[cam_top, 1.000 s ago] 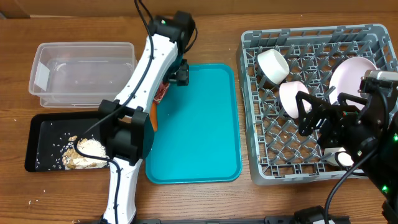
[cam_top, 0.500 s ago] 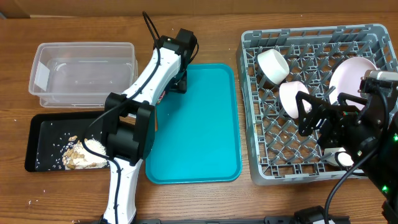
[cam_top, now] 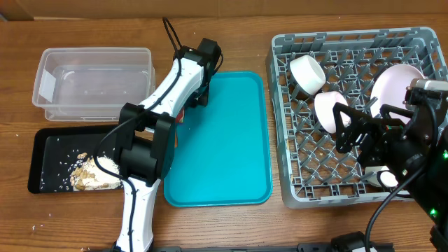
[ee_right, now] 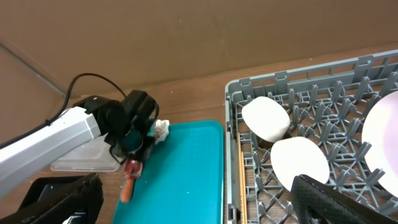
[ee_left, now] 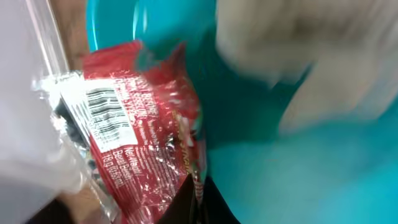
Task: Sort waste into correct bins and load items into the dishwasher
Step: 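Grasp the red wrapper with the left gripper and lift it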
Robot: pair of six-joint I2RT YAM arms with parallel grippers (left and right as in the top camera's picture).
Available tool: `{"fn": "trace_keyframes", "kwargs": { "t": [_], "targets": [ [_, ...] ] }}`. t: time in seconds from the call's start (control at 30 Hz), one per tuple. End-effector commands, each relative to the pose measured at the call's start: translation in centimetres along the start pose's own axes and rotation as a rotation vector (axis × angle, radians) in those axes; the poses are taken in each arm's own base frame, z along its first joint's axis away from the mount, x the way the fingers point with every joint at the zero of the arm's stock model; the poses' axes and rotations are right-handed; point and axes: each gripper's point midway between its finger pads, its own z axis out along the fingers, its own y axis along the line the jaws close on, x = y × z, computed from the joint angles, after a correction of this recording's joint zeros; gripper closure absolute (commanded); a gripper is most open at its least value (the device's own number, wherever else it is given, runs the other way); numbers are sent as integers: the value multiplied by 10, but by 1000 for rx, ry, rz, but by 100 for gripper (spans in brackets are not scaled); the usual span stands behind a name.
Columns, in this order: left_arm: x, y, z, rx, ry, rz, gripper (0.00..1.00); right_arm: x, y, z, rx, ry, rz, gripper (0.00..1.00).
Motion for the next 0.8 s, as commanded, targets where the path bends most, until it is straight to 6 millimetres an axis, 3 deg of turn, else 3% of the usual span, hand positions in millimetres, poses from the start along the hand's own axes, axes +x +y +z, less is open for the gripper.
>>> {"fn": "trace_keyframes", "kwargs": {
  "t": [0.0,0.17,0.37,0.5,0.6,0.77],
  "targets": [
    [10,6,-9,-35,45,14,96,-4,-1,-3,10,-17,5,0],
    [24,22,-41,-60,120,-2,96,-4,-1,-3,10,-17,5,0],
    [6,38,-94,-25,33,-41,96,-4,-1,-3,10,-17,5,0],
    [-1,63,-124,-21,-19,-184,96,-4,-1,-3,10,-17,5,0],
    [-6,86,-124,-18,-28,-363,96,-4,-1,-3,10,-17,5,0],
    [-19,134,-98,-13,-11,-672,96,-4,-1,-3,10,-17,5,0]
  ]
}}
